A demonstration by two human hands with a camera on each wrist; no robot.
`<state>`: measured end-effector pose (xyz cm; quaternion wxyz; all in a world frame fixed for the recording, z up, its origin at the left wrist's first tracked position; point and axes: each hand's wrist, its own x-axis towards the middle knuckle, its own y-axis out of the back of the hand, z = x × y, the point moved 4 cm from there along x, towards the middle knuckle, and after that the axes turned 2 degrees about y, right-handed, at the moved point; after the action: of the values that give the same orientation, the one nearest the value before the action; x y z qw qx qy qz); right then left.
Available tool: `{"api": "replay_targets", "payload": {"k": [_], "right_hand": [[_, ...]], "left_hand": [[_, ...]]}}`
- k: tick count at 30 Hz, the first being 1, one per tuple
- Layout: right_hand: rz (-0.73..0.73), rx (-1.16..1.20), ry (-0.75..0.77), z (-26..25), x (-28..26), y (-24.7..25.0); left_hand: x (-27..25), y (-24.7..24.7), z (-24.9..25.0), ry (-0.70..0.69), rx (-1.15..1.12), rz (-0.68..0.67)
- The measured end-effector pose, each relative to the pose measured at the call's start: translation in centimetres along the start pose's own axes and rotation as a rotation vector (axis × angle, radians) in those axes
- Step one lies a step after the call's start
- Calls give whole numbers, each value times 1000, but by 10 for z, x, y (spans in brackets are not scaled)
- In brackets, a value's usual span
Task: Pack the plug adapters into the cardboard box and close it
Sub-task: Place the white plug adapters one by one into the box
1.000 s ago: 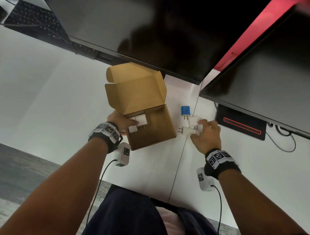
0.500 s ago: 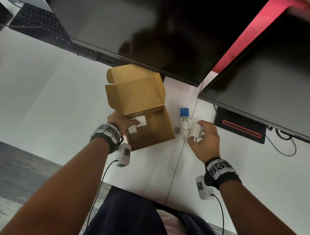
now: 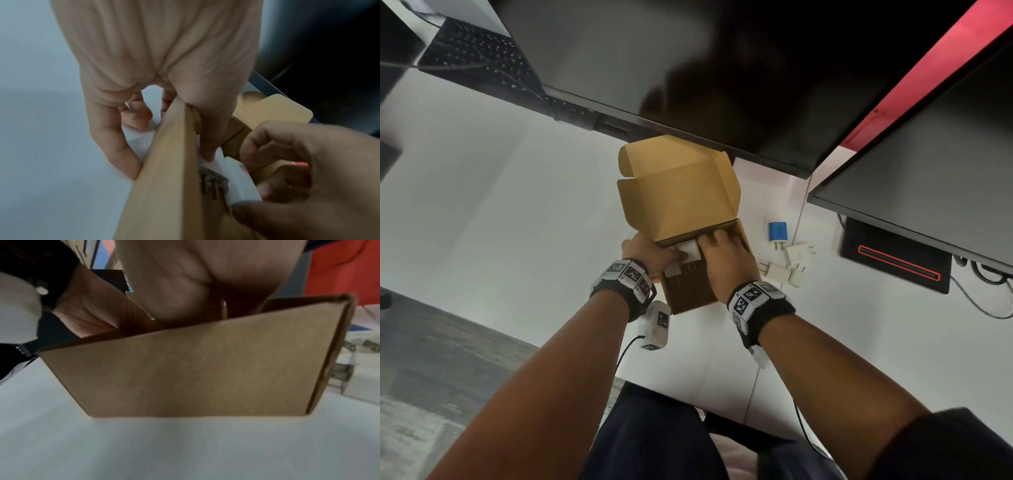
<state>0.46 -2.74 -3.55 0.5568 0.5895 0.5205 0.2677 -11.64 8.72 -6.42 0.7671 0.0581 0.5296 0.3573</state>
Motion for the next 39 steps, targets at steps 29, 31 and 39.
{"api": "replay_targets", "payload": {"k": [29,31,39], "right_hand": [[232,338,-408,132,-52,35],[264,387,-324,102,-50,40],[127,-22,-102,23,-14,27]], "left_hand": [[10,-3,-6,-2,7,61],[10,-4,-6,-10,16,61],[17,-5,-9,-19,14,30]]}}
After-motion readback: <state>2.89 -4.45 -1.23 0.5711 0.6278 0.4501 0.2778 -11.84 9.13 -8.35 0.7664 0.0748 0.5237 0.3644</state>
